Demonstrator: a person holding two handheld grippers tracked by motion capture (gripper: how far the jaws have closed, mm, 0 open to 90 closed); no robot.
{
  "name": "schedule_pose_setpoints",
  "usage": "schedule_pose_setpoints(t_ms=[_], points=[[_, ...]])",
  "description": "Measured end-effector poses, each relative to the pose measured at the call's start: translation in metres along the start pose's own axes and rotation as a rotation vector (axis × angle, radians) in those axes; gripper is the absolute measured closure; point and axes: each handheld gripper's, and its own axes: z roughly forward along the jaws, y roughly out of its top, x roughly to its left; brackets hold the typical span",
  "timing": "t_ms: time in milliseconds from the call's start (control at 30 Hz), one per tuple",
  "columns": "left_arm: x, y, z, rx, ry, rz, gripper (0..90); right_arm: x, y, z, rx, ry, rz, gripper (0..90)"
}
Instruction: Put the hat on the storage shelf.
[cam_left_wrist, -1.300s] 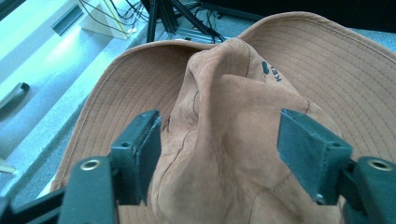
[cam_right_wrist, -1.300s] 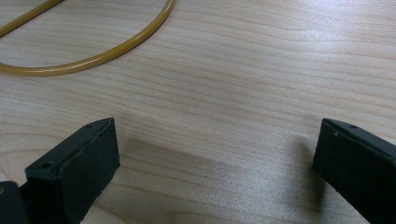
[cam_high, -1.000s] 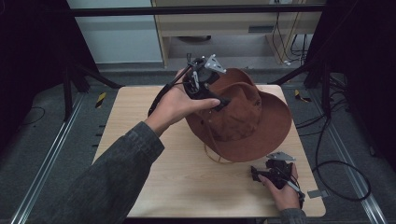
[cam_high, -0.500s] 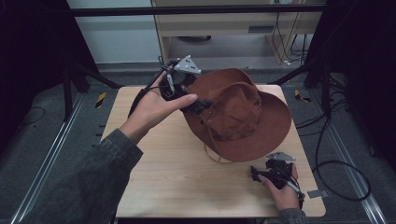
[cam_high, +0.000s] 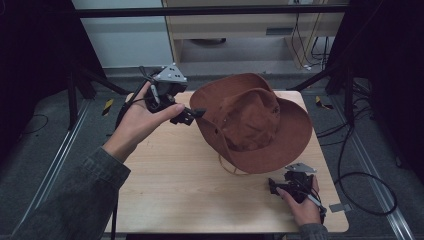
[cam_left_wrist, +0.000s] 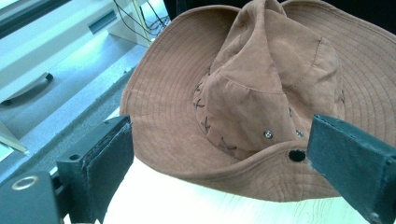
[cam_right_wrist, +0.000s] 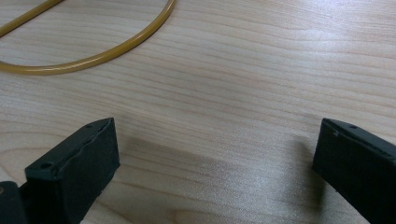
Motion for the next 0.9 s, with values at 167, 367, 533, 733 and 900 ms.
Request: schedule_pose_setpoints(t_ms=[167,367,533,733,900], points=[[0.000,-0.008,-0.006,-0.006,0.009,-0.006,6.3,0.000,0.000,0.000,0.000,0.000,-0.001,0.5],[-0.002,-0.019,-0.014,-0.025,0.009,-0.017,4.6,0.000,0.000,0.000,0.001,0.000,-0.006,0.5],[-0.006,-0.026,-0.023,-0.054,0.000,-0.019,3.9,-0.001,0.000,-0.001,-0.001,0.007,-0.010,0.6],[-0.010,-0.039,-0.030,-0.071,-0.009,-0.018,3.5,-0.001,0.000,0.000,-0.002,0.005,-0.011,0.5],[-0.007,-0.055,-0.030,-0.060,-0.025,-0.028,3.5,-0.001,0.000,0.000,-0.002,0.006,-0.015,0.5]])
